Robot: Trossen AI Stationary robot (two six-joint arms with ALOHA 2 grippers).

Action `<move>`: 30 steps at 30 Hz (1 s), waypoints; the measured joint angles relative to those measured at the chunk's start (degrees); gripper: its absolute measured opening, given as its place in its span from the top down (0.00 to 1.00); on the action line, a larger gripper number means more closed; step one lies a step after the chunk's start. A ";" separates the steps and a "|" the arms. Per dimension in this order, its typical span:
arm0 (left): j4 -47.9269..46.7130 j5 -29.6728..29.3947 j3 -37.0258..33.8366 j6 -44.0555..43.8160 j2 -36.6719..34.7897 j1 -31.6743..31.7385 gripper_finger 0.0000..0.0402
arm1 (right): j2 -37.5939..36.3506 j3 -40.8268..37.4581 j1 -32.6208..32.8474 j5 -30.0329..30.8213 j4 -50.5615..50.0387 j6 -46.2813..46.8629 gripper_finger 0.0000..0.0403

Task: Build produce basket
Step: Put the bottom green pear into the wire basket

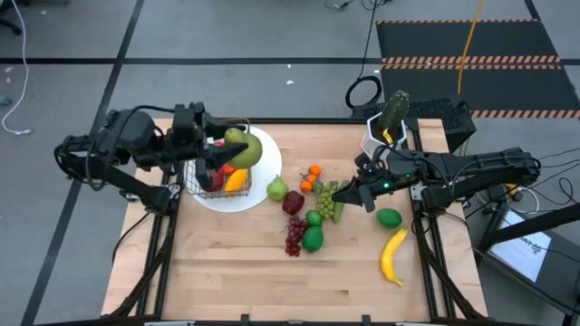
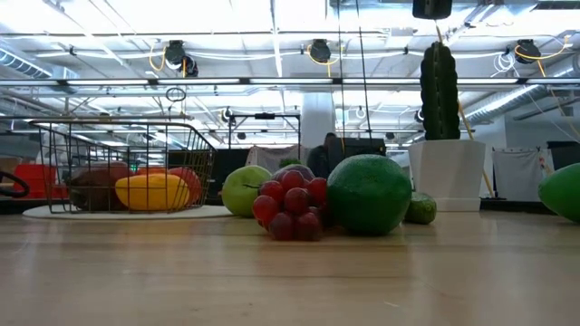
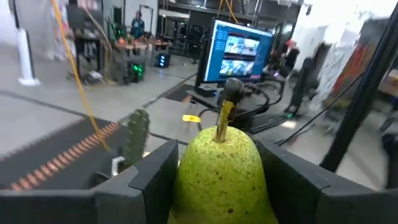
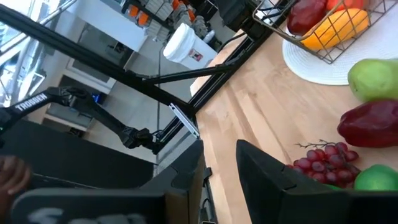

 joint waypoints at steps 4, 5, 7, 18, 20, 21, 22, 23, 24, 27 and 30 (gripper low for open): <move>0.04 -0.04 0.00 9.09 -0.02 0.60 0.47 | 0.00 0.00 0.57 -0.03 0.00 -3.94 0.83; 0.06 -0.06 0.00 11.95 -0.02 0.62 0.47 | 0.00 0.00 0.80 -0.03 0.00 -5.36 0.85; 0.05 -0.04 0.00 18.23 -0.01 0.60 0.47 | 0.00 0.00 1.19 -0.07 0.00 -8.44 0.89; 0.15 -0.04 0.00 37.22 -0.02 0.63 0.47 | 0.00 0.00 1.46 1.28 0.00 -16.84 0.98; 0.15 -0.04 0.00 35.44 -0.02 0.92 0.47 | 0.00 0.00 1.46 2.79 0.00 -17.65 0.99; 0.15 -0.02 0.00 34.15 -0.02 1.04 0.47 | 0.00 0.00 1.46 3.24 0.00 -18.22 0.99; 0.15 -0.04 0.00 32.45 -0.02 1.15 0.47 | 0.00 0.00 1.44 3.35 0.00 -18.98 1.00; 0.14 -0.06 0.00 30.37 -0.02 1.21 0.47 | 0.00 0.00 1.42 3.39 0.00 -20.04 1.00; 0.15 -0.08 0.00 28.22 -0.02 1.21 0.47 | 0.00 0.00 1.44 3.38 0.00 -21.26 1.00; 0.14 -0.05 0.00 22.42 -0.02 1.19 0.47 | 0.00 0.00 1.44 3.33 0.00 -25.28 1.00; 0.13 -0.01 0.00 16.95 -0.02 1.17 0.47 | 0.00 0.00 1.44 3.34 0.00 -28.53 1.00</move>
